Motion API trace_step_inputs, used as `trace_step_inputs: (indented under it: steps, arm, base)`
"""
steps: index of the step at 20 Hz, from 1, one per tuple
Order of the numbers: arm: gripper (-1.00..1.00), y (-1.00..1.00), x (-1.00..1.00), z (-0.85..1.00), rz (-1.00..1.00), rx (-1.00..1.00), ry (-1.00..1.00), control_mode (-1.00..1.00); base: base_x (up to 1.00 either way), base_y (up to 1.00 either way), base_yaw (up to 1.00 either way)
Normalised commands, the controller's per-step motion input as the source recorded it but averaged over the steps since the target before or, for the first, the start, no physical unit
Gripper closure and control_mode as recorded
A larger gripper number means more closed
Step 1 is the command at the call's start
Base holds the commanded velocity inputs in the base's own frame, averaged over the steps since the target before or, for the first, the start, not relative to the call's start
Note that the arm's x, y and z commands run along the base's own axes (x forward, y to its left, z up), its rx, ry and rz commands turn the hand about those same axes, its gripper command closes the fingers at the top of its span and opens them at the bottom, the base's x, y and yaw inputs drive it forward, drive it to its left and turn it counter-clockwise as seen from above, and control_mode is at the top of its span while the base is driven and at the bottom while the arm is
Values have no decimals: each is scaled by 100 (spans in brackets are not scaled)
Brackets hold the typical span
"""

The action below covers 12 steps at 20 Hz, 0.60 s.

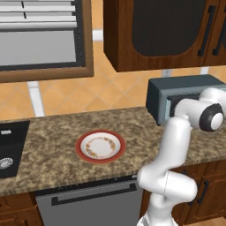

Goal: Pick up the kebab skewer and baguette bread, and place them inside the toaster oven. Close the toaster oven door and start by setting the timer.

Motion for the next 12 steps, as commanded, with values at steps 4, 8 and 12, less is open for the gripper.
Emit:
trace_step_inputs:
  steps: [4,8,12]
  arm:
    - [-100,-24,20,0,0,6,-3,-100]
    - [-100,-28,16,0,0,3,-2,-100]
    - [-100,-22,6,-5,0,1,-1,-100]
  base:
    - [0,0,0]
    - [0,0,0]
    - [0,0,0]
